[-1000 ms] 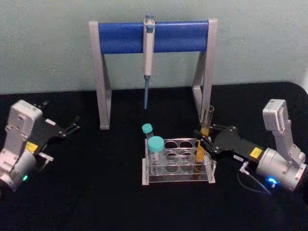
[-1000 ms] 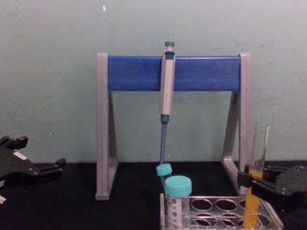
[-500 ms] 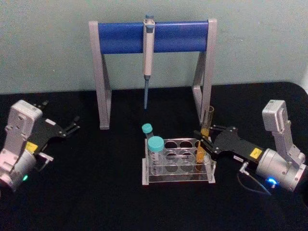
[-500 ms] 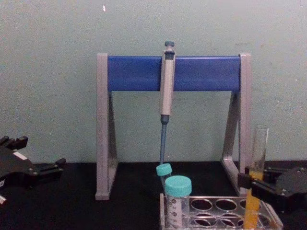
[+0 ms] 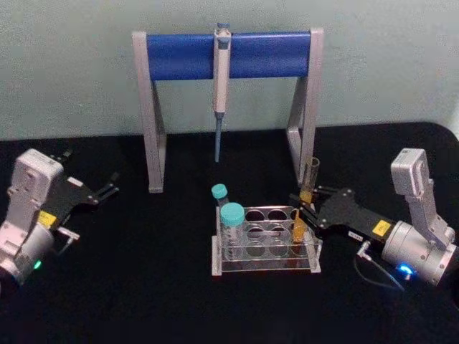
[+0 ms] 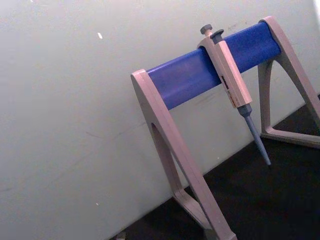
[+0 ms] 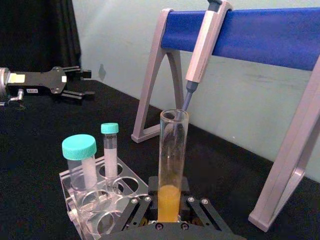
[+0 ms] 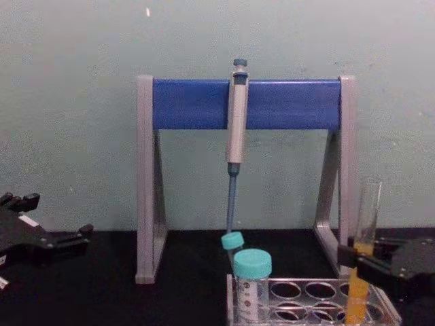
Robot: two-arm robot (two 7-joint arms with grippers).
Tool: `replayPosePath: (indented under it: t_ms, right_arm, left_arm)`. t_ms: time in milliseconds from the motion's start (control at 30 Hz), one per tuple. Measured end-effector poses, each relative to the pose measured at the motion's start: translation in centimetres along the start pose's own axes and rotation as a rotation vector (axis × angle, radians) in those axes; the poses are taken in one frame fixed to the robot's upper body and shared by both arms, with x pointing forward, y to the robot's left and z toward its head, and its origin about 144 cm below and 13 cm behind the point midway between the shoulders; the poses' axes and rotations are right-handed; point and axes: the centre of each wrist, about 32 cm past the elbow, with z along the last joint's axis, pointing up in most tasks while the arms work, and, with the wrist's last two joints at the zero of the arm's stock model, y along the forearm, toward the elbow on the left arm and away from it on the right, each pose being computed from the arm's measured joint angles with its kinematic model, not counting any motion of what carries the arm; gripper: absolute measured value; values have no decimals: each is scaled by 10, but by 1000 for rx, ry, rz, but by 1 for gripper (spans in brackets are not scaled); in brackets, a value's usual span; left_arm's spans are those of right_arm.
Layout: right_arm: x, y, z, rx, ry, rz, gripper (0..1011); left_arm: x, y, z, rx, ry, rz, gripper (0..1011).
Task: Pick up the test tube from the test tube rack, shake it, then place it back into the test tube rack.
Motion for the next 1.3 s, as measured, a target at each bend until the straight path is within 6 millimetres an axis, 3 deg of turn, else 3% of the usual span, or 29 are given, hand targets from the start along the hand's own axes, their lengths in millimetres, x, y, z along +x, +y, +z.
replayPosePath:
  t_ms: [500,600,1033,1300]
  right_arm:
    - [0,0,0,-1,-1,0,226]
    - [0,0,0,-2,-1,0,266]
    - [0,0,0,-2,-2,0,719]
    - [0,0,0,-1,-2,0,932]
  left_arm:
    - [0,0,0,0,0,0,1002]
    - [0,0,0,0,0,0,1001]
    - [0,0,0,0,0,0,1001]
    - [0,0,0,0,0,0,1001]
